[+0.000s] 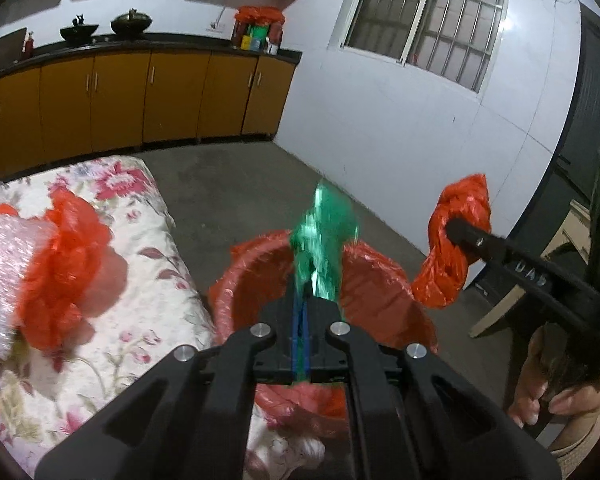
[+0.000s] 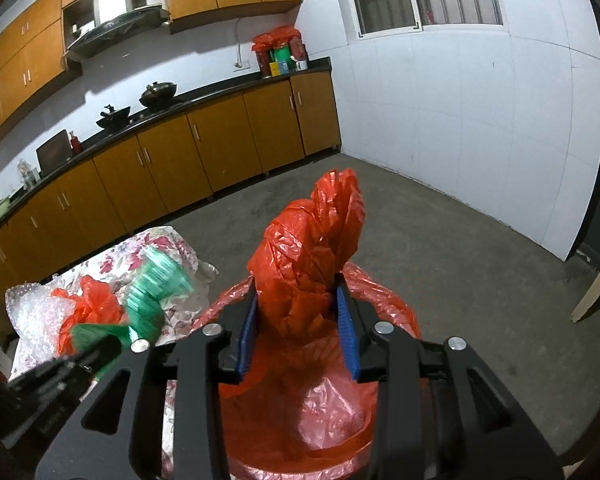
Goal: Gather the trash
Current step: 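Carry both bags over the orange basket and open both tools to drop them, then grasp the clear bubble wrap with the left tool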
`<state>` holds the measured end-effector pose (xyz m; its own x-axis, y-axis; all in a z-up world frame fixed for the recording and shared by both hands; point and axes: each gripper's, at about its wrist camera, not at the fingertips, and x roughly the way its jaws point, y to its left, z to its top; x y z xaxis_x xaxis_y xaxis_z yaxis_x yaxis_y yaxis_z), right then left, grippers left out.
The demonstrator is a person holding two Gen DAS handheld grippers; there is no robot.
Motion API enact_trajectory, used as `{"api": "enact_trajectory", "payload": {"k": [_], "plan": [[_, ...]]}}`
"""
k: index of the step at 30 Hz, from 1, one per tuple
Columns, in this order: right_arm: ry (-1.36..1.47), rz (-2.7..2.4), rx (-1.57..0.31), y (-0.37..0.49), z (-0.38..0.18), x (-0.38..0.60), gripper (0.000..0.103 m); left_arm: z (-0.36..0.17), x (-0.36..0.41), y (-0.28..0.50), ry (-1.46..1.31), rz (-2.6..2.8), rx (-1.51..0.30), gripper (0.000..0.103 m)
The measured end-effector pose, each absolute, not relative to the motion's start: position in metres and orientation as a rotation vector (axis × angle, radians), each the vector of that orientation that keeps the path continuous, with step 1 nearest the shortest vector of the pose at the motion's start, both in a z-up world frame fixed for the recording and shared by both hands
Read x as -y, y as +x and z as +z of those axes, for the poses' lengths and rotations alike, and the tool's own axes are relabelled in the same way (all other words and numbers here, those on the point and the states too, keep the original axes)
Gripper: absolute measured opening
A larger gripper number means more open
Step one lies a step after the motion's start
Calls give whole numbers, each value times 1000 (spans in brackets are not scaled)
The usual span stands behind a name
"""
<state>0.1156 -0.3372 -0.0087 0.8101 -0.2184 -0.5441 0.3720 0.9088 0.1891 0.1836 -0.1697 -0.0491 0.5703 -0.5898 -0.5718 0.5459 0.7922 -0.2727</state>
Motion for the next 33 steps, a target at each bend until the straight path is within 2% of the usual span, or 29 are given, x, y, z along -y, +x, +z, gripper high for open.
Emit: {"api": "enact_trajectory", "payload": {"k": [2,3,4,8,10,12,20,24,29,33], "plan": [[295,-324,-545,116,-12,338,54,-57,172,187,-70,-667,-724,10],[297,-326,-547,115,-13,338,55,-61,171,189,-71,-660,-738,15],[298,-326,-549,115,-13,339,56,-63,169,191,-72,-654,-743,20],[302,-331,-561,113,-17,340,57,-67,151,190,-73,-608,-748,29],[301,-323,-567,113,-17,337,57,-66,138,187,-68,-564,-733,38],[293,-307,-568,113,-17,331,57,-65,123,184,-65,-513,-717,43],[267,-197,-596,126,-20,287,57,-56,47,176,-55,-279,-641,51],[239,-128,-614,135,-21,257,57,-44,2,181,-54,-137,-579,63],[210,-72,-641,146,-26,229,57,-31,-51,211,-110,16,-555,64],[205,-53,-675,154,-34,218,57,-34,-69,239,-137,30,-602,64]]}}
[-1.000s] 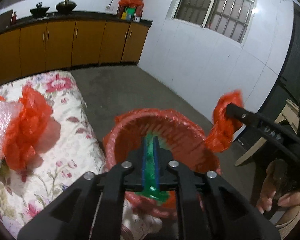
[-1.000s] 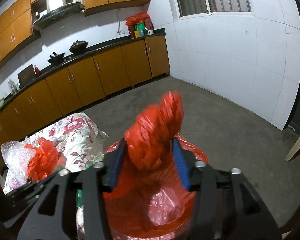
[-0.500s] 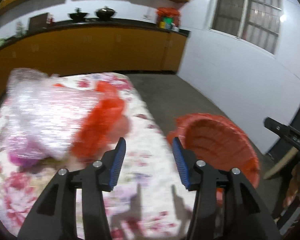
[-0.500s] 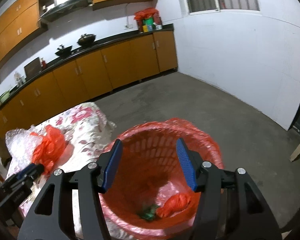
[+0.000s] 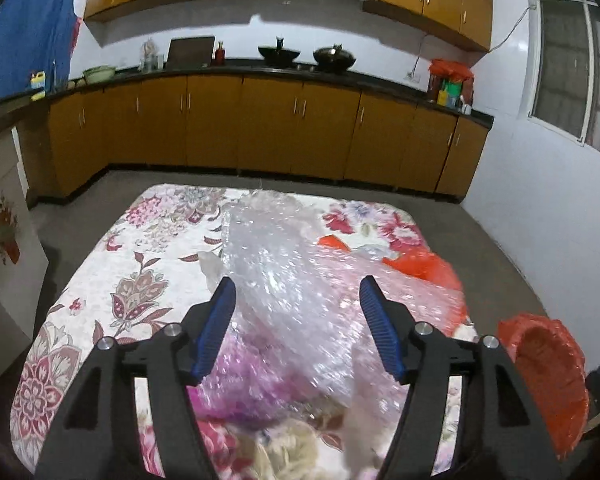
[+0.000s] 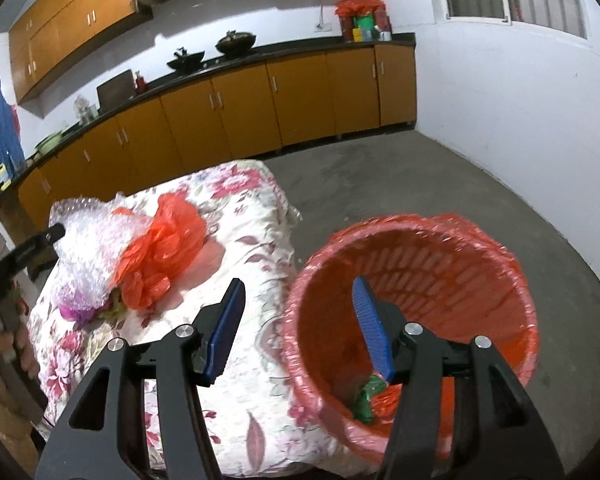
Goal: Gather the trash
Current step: 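Grasp the clear bubble wrap with the left tool, then grasp the large red bag with the right tool while the left tool lifts the bubble wrap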
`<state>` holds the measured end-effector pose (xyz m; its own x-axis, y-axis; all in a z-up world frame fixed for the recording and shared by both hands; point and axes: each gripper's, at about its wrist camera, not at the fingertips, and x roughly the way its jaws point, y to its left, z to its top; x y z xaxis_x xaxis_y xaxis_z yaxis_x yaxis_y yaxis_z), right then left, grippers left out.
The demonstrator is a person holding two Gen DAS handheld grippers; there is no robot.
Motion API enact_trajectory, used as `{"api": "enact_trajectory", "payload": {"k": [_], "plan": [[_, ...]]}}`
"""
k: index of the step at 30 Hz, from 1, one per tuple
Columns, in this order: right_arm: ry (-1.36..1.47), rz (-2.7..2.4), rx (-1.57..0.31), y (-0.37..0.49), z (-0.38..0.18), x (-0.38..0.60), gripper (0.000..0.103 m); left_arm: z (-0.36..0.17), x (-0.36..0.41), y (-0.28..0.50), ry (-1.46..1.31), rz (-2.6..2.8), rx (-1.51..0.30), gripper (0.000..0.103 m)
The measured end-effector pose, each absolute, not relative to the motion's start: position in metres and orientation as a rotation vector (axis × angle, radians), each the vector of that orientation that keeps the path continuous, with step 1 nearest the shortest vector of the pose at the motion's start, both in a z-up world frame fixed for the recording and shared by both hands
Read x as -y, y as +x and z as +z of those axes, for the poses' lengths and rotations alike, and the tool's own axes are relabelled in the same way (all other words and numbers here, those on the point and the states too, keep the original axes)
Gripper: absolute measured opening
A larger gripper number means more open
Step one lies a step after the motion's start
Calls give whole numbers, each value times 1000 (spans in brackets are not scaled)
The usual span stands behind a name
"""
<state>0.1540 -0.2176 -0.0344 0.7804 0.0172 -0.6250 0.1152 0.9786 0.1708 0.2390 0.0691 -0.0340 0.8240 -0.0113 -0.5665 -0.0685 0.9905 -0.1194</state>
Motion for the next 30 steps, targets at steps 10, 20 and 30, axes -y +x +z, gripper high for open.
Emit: {"api": "enact_trajectory", "payload": {"k": [10,20,30], "plan": [[184,-34,-719,162,-48,201,57,-63,-64,265,-130,17,-705,31],[170,-9,-716,163,-43,190,57,-39,-72,235,-169,-84,-601,13],[138,53,-711,163,-35,163,57,-39,-91,209,-163,-112,-613,12]]}}
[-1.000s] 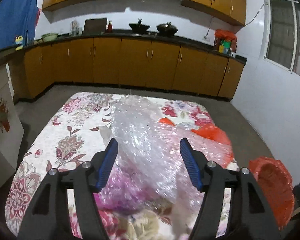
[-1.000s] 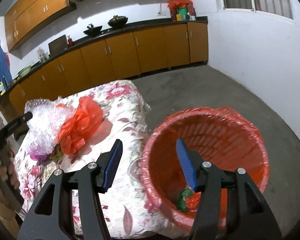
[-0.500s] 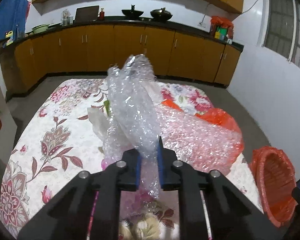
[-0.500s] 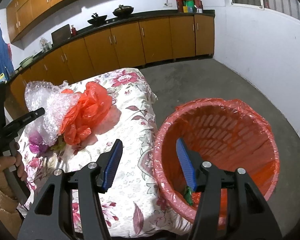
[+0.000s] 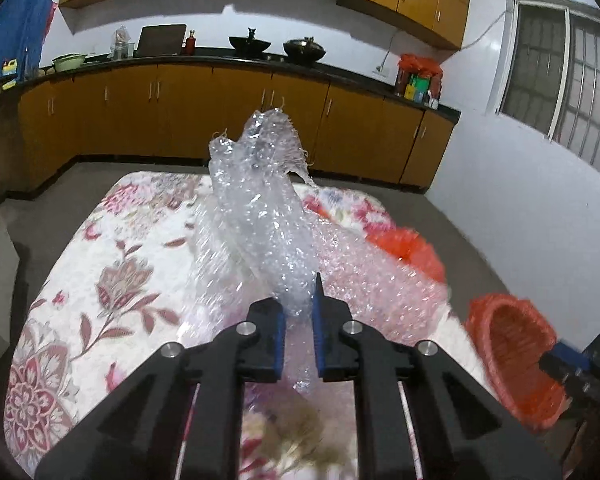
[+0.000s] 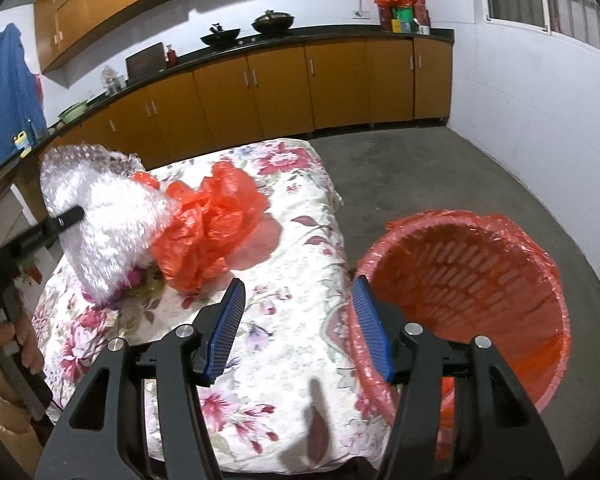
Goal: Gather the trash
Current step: 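Grasp the large red bag with the right tool while the left tool lifts the bubble wrap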
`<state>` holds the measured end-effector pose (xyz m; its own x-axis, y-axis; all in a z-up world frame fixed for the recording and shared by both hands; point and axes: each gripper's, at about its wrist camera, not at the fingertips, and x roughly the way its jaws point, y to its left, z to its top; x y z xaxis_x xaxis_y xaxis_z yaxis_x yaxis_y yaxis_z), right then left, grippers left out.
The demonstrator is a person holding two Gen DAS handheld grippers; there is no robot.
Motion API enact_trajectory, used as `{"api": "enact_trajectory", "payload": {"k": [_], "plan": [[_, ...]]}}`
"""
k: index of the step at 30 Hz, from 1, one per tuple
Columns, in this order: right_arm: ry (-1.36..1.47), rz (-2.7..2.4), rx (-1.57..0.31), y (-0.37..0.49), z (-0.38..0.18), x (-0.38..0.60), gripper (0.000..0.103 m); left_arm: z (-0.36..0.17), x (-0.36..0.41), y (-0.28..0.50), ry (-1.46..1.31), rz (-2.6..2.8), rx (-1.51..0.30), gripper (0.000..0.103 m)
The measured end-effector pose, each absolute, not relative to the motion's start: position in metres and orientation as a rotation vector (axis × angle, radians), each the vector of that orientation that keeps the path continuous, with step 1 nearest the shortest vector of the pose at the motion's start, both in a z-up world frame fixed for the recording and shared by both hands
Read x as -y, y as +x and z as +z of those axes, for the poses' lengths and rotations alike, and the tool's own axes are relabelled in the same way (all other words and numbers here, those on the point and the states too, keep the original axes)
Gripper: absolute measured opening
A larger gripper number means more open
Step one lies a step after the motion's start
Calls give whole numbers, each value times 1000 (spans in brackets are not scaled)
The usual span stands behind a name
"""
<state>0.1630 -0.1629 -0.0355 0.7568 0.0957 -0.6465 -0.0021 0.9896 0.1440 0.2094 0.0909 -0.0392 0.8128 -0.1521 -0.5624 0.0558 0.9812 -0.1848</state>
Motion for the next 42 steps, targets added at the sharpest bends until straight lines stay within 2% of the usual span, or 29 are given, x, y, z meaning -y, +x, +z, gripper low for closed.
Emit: {"api": "enact_trajectory", "payload": {"k": [5,10,14,18,21,22,25,42], "plan": [[132,68,-718,164,-35,156,57,-56,-107,197,-146,-72,-636,13],[126,81,-719,164,-34,152,57,-60,-124,191,-160,-36,-642,23],[124,89,-724,164,-35,148,57,-60,-129,188,-168,-26,-644,24],[115,99,-727,163,-36,143,57,-59,-134,184,-178,-17,-640,29],[109,105,-727,162,-35,139,57,-58,-139,179,-188,-23,-636,26],[108,107,-726,162,-34,138,57,-57,-141,177,-190,-25,-634,17],[106,115,-725,163,-34,135,57,-54,-147,172,-185,-21,-625,12],[88,244,-708,196,-29,73,57,-24,-208,122,-237,102,-508,11]]}}
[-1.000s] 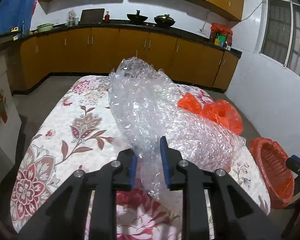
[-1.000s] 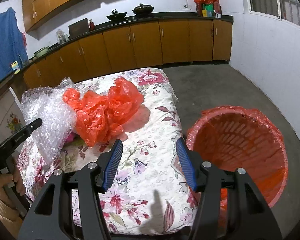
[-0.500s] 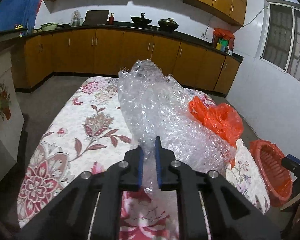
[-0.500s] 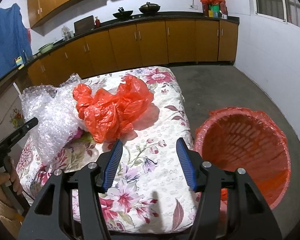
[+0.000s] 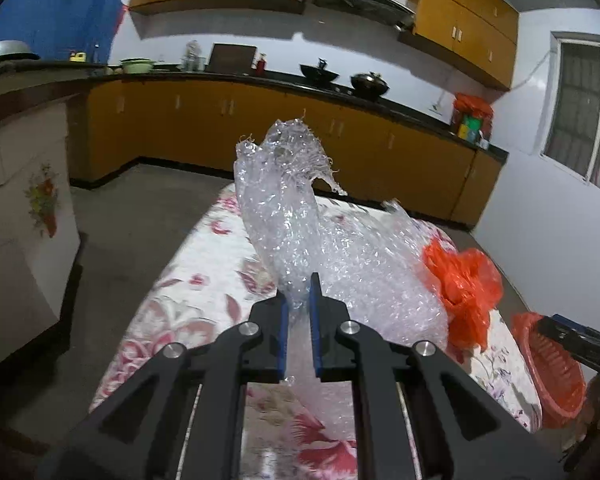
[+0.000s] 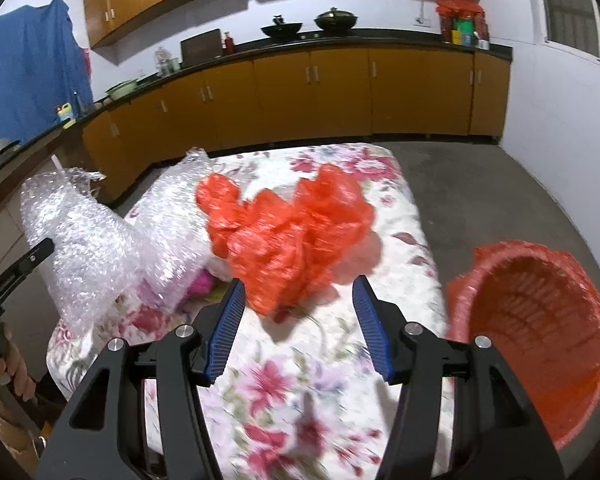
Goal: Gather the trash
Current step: 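Grasp the large red bag with the right tool while the left tool lifts the bubble wrap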
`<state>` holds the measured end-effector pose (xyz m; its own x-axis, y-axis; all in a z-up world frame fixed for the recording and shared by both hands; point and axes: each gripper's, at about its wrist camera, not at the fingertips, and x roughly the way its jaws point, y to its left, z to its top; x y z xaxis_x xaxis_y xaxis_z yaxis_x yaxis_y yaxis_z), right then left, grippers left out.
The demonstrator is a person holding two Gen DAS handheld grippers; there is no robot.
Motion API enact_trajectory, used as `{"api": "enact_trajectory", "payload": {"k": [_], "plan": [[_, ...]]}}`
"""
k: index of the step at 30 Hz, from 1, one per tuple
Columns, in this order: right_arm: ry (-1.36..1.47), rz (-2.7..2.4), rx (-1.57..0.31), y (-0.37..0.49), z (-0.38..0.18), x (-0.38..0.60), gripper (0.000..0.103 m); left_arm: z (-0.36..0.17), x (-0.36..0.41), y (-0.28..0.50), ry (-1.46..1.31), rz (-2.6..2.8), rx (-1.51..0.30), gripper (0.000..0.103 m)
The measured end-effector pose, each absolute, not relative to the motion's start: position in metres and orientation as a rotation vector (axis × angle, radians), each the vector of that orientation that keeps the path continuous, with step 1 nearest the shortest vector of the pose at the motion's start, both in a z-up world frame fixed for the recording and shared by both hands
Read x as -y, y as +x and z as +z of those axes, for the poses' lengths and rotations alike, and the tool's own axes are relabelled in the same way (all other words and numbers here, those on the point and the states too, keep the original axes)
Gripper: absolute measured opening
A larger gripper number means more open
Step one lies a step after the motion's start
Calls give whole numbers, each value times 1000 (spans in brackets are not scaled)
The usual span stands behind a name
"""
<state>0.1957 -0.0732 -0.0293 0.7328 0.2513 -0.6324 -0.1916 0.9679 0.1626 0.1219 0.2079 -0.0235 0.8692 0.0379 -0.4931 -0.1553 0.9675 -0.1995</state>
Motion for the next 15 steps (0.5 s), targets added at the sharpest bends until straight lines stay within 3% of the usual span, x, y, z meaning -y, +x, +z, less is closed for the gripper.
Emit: {"api": "enact_trajectory", "payload": {"k": [10,11,12,13,15], "plan": [[9,241,-777,249,-63,23,57,-8,-218,110,-237,124,-470,11],[0,236,-793,253,-67,21,50,-7,-219,109,-238,123,-468,11],[-2,241,-819,257,-73,21,22,-6,-219,108,-239,121,-466,11],[5,248,-836,259,-75,22,13,-5,-219,108,-240,120,-464,11],[47,260,-821,253,-72,31,9,-4,-217,108,-240,114,-459,11]]}}
